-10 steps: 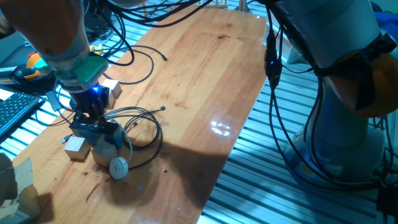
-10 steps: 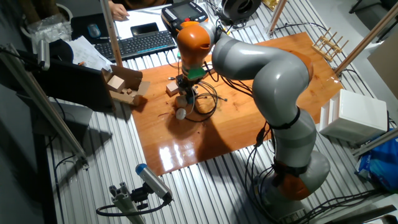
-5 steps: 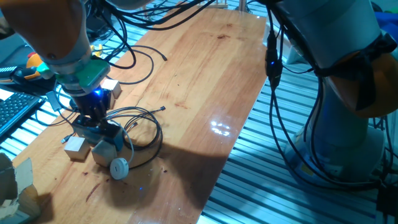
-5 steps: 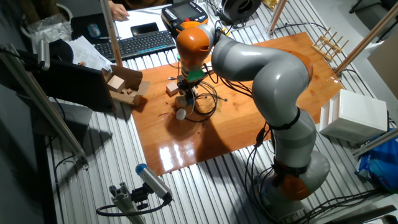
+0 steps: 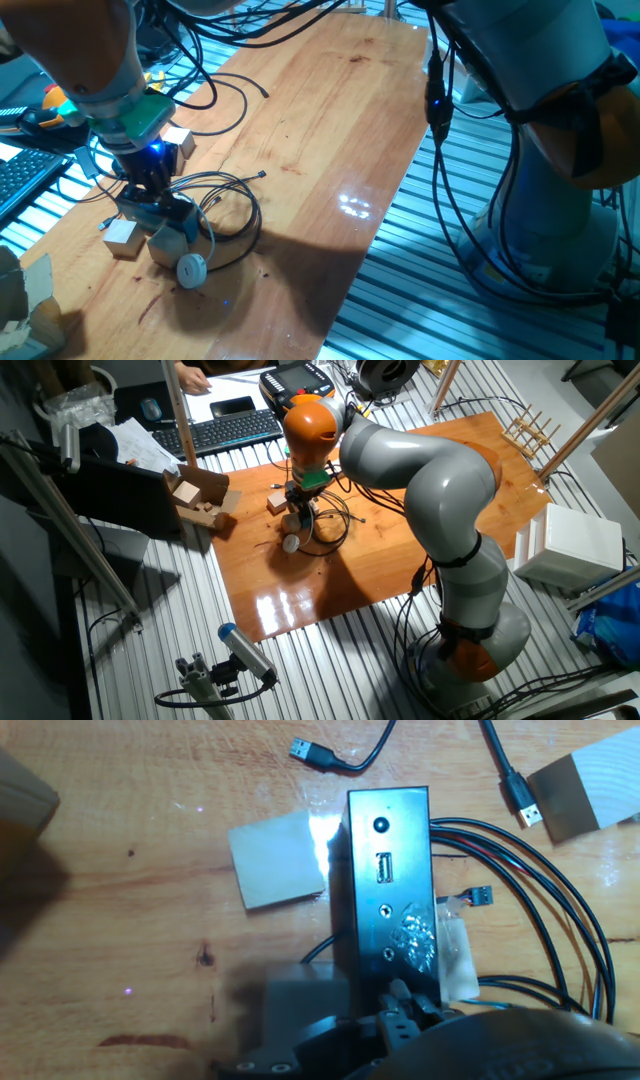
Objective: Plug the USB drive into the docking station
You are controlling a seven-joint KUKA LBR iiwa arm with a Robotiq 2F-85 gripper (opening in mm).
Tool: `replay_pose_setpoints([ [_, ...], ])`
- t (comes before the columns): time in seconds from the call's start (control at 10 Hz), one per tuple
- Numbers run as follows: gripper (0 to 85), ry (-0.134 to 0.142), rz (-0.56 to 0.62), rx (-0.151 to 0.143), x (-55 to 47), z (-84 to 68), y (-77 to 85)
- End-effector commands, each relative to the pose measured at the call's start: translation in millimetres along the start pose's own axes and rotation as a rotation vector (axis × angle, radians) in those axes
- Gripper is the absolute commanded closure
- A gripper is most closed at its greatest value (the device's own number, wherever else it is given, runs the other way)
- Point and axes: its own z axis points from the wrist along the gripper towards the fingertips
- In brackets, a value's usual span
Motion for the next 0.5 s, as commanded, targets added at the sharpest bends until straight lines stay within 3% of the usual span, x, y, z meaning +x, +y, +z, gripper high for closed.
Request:
replay_pose_setpoints([
  [0.0,85.0,0.006,-0.001,-0.005,0.3,1.3,0.0],
  [0.4,85.0,0.023,-0.018,-0.002,0.9,1.1,-0.1],
])
